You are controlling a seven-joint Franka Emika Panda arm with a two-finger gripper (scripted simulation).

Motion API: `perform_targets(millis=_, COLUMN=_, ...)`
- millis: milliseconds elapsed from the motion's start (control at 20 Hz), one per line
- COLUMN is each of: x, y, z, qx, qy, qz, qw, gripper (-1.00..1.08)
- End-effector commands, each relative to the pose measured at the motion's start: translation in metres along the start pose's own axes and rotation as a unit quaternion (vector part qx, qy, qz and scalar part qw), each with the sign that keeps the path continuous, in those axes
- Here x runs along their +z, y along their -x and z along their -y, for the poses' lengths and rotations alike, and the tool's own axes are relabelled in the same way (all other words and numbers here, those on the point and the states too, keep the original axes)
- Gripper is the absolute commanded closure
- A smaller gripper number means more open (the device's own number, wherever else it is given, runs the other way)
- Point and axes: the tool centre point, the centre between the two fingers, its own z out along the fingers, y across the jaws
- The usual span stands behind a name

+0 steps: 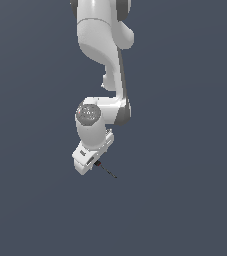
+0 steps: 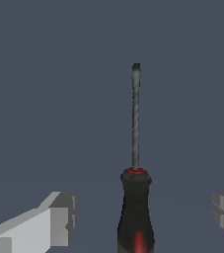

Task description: Pick up the object and move it to a goal position.

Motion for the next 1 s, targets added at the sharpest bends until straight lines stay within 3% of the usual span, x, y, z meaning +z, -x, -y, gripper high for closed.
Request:
perform_targets(millis=0, x=0.001, y=0.000, z=-0.001, qx=-0.005, qy=0.000, qz=0.000, qw=1.0000, gripper=-0.92)
perform_targets(millis=950, x=0.051, y=0.000, z=0.000, qx=-0.005, qy=0.000, qz=0.000, qw=1.0000, gripper=-0.92)
